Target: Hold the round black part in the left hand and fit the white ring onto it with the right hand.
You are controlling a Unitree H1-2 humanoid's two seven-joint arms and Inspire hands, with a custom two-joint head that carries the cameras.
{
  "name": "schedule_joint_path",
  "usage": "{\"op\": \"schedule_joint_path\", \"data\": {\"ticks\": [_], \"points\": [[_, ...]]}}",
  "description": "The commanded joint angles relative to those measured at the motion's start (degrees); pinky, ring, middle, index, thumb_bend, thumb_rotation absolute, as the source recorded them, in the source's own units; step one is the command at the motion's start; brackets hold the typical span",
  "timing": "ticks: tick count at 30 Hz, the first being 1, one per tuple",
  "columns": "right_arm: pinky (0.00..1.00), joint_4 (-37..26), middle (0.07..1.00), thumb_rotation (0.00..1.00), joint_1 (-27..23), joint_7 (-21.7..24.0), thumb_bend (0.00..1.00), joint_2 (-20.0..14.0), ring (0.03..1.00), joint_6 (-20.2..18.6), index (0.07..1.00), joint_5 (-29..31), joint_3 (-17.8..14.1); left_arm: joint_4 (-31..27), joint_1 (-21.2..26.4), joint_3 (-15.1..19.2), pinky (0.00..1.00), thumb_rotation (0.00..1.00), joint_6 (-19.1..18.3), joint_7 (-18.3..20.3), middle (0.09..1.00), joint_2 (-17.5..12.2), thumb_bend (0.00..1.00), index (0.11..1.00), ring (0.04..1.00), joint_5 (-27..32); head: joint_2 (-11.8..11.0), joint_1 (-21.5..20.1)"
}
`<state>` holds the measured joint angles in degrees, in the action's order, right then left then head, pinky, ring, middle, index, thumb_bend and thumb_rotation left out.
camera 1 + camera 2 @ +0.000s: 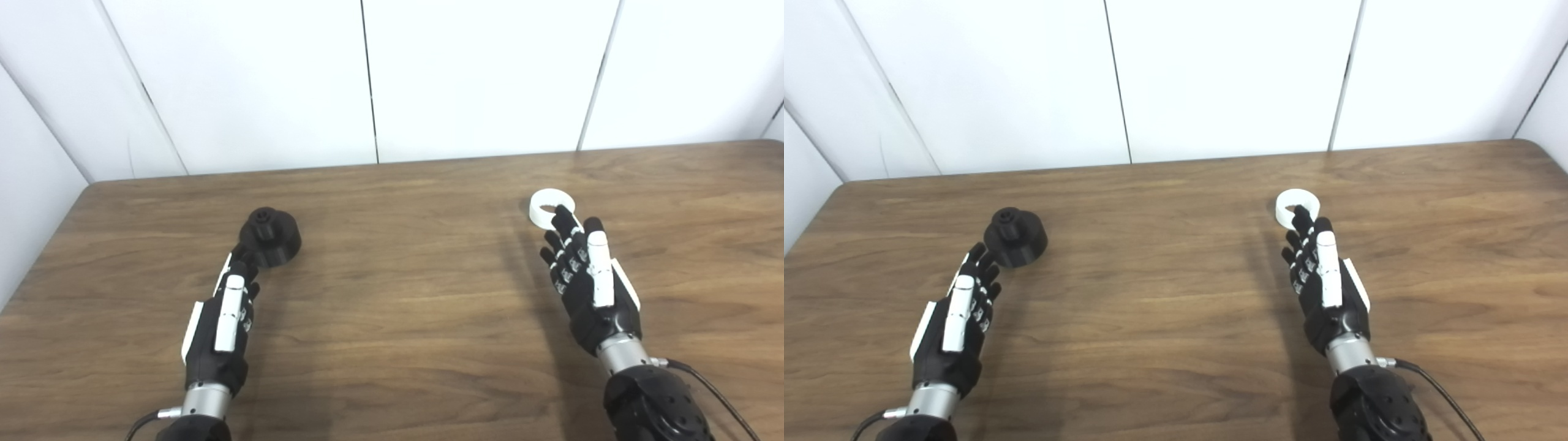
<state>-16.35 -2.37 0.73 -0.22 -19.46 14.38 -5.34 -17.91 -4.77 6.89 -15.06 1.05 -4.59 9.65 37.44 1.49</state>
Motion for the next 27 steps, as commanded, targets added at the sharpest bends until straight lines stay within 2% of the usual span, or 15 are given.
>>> {"op": "schedule_joint_path", "data": {"ticks": [1,6,10,13,16,17,19,22,27], "points": [[1.0,-1.43,1.0,1.0,-1.88,0.1,0.47,0.53,1.0,1.82,0.968,0.02,0.28,-1.64,3.04,-0.03,1.0,0.84,0.34,0.37,1.0,-3.13,0.5,1.0,1.0,-2.8,0.06,0.06],[1.0,-0.98,1.0,1.0,-1.85,0.35,0.48,0.67,1.0,2.24,0.971,0.45,0.25,-0.74,5.51,0.13,1.0,0.82,-2.54,1.03,1.0,-8.17,0.55,1.0,1.0,-5.72,-0.24,0.77],[1.0,-0.69,1.0,1.0,-1.77,0.32,0.47,0.77,1.0,2.37,0.97,0.32,0.32,-0.84,7.96,-0.02,1.0,0.77,-6.97,0.3,1.0,-11.74,0.58,1.0,1.0,-10.11,-0.33,1.25],[1.0,-0.57,1.0,1.0,-1.75,0.3,0.48,0.85,1.0,2.4,0.968,0.31,0.26,-1.38,9.59,-1.01,0.99,0.76,-8.97,1.02,1.0,-14.92,0.59,1.0,1.0,-14.0,0.05,2.05],[1.0,-0.32,1.0,1.0,-1.86,0.56,0.49,0.67,1.0,2.85,0.965,0.27,0.26,-1.55,11.28,-0.93,0.89,0.62,-10.25,1.81,1.0,-16.37,0.61,1.0,0.967,-14.8,0.2,1.92],[1.0,-0.28,1.0,1.0,-1.91,0.6,0.49,0.74,1.0,2.7,0.964,0.64,0.13,-1.49,11.91,-0.73,0.85,0.52,-10.33,1.99,1.0,-16.46,0.61,1.0,0.958,-14.55,0.11,1.92],[1.0,-0.22,1.0,1.0,-2.03,0.69,0.5,0.8,1.0,2.32,0.965,1.2,-0.04,-1.36,13.1,-0.35,0.84,0.43,-11.01,2.3,1.0,-16.53,0.63,1.0,0.956,-14.1,0.06,1.95],[1.0,0.0,1.0,1.0,-2.15,0.63,0.5,0.76,1.0,2.43,0.962,1.2,-0.04,-0.22,14.79,-0.53,0.87,0.38,-11.79,3.92,1.0,-17.88,0.7,1.0,0.976,-14.97,-0.07,1.81],[1.0,0.12,0.997,1.0,-2.33,0.46,0.52,0.68,1.0,2.55,0.953,1.02,-0.13,4.18,18.68,-3.01,0.93,0.34,-11.82,7.9,1.0,-21.98,0.81,1.0,0.999,-19.64,-0.27,1.67]]}}
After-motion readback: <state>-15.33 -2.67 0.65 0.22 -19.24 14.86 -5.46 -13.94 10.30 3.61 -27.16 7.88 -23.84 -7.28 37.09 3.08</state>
